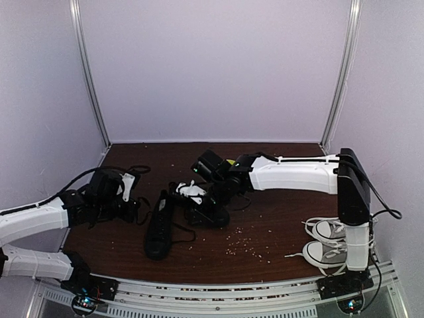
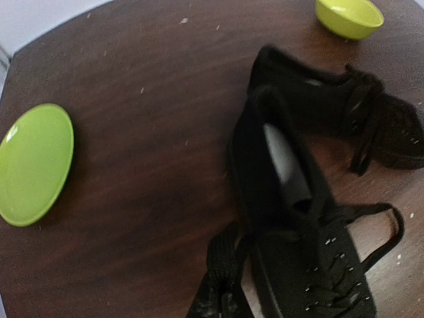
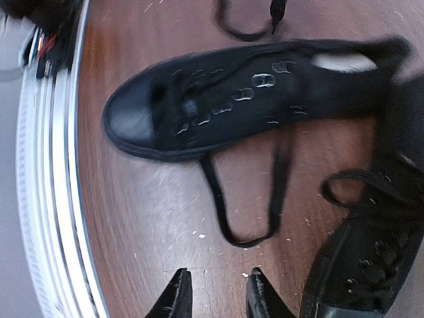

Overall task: Tie the shoes
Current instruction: Pass from the right arm to the left, then pick up the shoelace from the center of the board.

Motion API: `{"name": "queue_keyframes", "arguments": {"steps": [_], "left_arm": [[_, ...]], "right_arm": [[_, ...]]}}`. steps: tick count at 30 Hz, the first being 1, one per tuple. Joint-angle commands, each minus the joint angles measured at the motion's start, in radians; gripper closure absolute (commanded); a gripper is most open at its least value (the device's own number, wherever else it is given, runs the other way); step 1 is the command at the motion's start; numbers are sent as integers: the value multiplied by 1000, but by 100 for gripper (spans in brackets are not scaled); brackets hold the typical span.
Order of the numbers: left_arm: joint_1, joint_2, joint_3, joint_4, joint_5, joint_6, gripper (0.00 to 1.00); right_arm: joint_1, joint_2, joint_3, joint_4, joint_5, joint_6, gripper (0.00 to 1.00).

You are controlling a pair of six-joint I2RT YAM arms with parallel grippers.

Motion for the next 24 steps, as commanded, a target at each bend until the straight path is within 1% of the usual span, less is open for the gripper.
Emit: {"name": "queue_keyframes", "arguments": {"steps": [1,3,7,12,18,20,23,24], "left_arm": [[4,-38,-19,20,-84,-135,100],[8,-51,-4,10,-86,-110,100],[28,-78,9,0,-87,-81,100],[32,-87,-17,17,-77,-105,100],[33,-15,-71,38,-26,-187,100],[33,15,-89,45,-8,-205,100],[33,47,-108,55,22,-216,100],[32,54,-112,60,35,-216,100]], "right_arm": [[95,127,187,-229,118,-323,71],[103,189,257,-253,145,-358,70],[108,284,383,-287,169,-379,68],[110,349,421,-271,223,-384,64],[110,423,465,-354,310,-378,63],[110,446,487,-399,309,-370,68],[110,450,490,-442,299,-358,90],[109,443,486,-452,290,-356,96]]}}
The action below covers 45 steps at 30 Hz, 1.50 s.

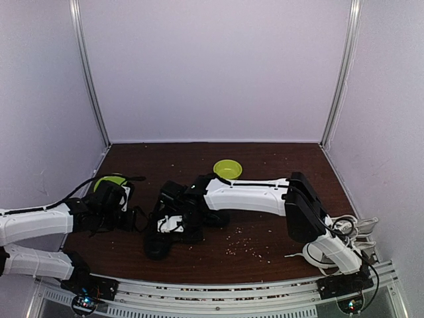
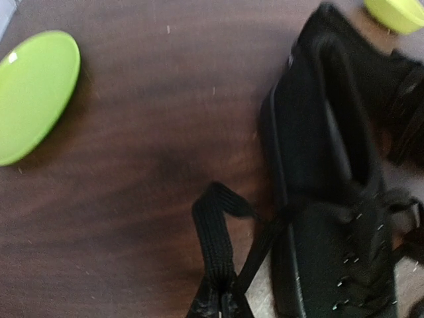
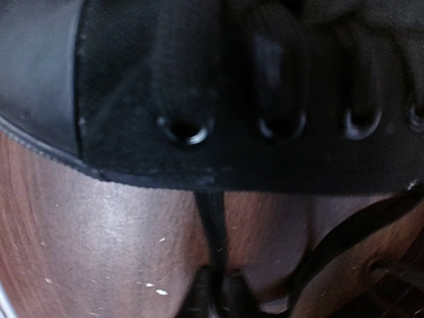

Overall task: Tie the shoes
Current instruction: Pick up the shoelace from the center of the board, then cross the shoelace.

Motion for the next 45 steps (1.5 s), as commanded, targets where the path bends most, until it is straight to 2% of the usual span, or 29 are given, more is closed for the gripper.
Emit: {"name": "queue_keyframes", "arguments": {"steps": [1,6,11,14,17,19,22,24,27,29,32,36,41,45], "left_arm": [[7,33,-27,56,77,-39,100],[-2,50,-44,60,149,-35,100],[-55,38,-86,118,224,-40,100],[-73,23,-101,151,254,-46,100],[-96,-53,-88,152,256,-21,100],[-107,-149,-66,135,224,45,100],[-113,-311,-60,143,175,117,100],[-120,-381,-52,149,168,158,100],[-144,-399,2,140,213,232,100],[-156,-380,39,140,282,295,100],[-158,-367,77,149,373,372,100],[-158,-390,74,247,406,415,100],[-158,-350,76,388,426,380,100],[-158,-338,67,385,279,311,100]], "right_arm": [[1,17,-1,-114,12,7,100],[5,-104,-100,-105,-100,22,100],[-15,-319,-317,46,-327,47,100],[-48,-396,-372,94,-463,82,100],[-84,-450,-413,173,-577,134,100],[-113,-470,-420,240,-648,192,100],[-163,-494,-431,422,-740,354,100],[-200,-504,-451,662,-769,531,100],[-252,-485,-487,1041,-763,856,100],[-261,-432,-452,1147,-718,984,100],[-255,-314,-323,1104,-630,1034,100],[-236,-188,-184,1045,-596,1039,100],[-179,-68,-12,981,-682,1008,100],[-166,-44,1,941,-747,979,100]]}}
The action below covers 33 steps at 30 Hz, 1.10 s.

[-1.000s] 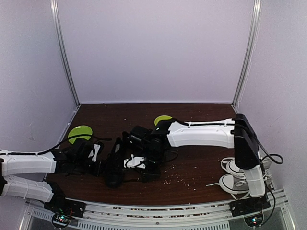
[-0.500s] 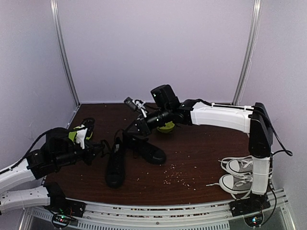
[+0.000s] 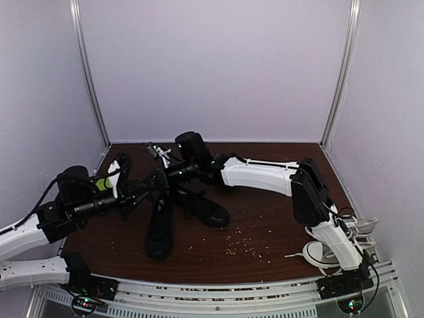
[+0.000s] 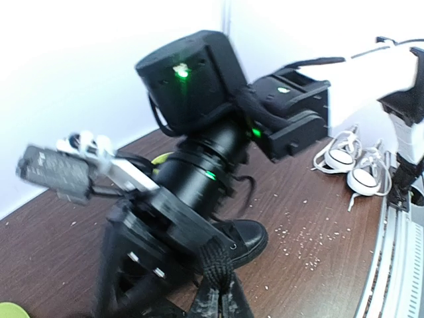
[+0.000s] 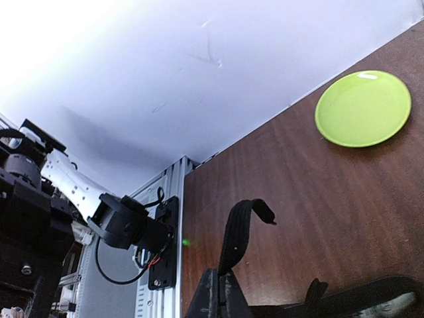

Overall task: Tie the shoes
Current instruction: Cross the shoelace.

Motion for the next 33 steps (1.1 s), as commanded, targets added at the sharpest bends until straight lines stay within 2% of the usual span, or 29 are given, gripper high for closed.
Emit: {"name": "queue_keyframes", "arguments": {"steps": [1,6,13,17,19,23,28,33], "left_arm": [[-4,8,12,68,-137,-63,100],[-1,-27,-22,62,-236,-137,100],[6,-44,-47,121,-243,-216,100],[25,-90,-50,111,-210,-222,100],[36,-102,-45,74,-213,-214,100],[60,-51,-20,55,-161,-189,100],[63,56,10,141,-32,-206,100],[65,65,4,203,-50,-216,100]], "right_arm": [[18,-13,8,-29,-96,-28,100],[14,-90,-73,-80,-169,-137,100],[15,-132,-144,-69,-220,-165,100],[4,-172,-189,-99,-137,-203,100],[4,-196,-195,-157,-91,-271,100],[11,-220,-182,-254,-98,-385,100],[15,-230,-198,-230,-56,-400,100],[15,-222,-204,-211,12,-405,100]]}}
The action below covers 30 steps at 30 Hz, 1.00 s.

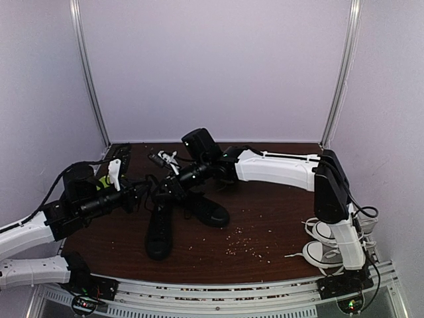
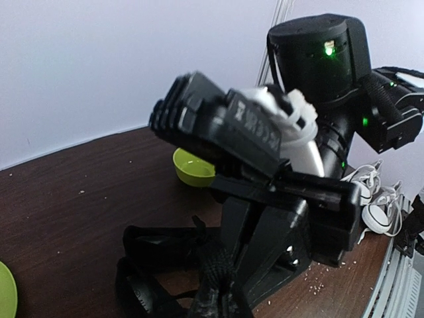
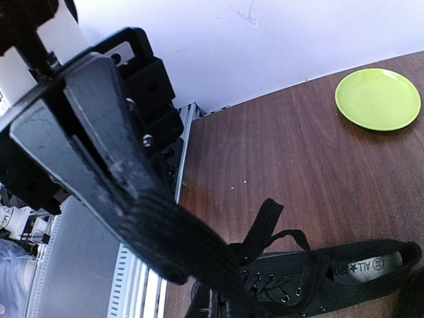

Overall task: Tie the shoes
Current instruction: Cross the shoelace.

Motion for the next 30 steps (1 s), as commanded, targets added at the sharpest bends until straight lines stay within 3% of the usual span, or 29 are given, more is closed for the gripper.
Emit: {"name": "queue_keyframes", "arguments": {"steps": [1,12,19,22,27,30], "left_arm": [[7,-6,23,137,27,-20,100],[42,90,-20,246,63,-67,100],[54,220,-15,322,196,-113,100],[59,245,-36,358,167,-132,100],[78,327,12,292,111,-148,100],[87,388,78,166,80,-158,100]], "right_arm": [[5,-27,-20,16,85,-32,100],[6,-63,-201,302,111,-13,100],[5,-76,-282,392,116,-24,98],[1,-92,-327,406,106,-26,97],[-3,-84,-330,404,101,-33,97],[-4,-79,-316,410,98,-29,97]]}}
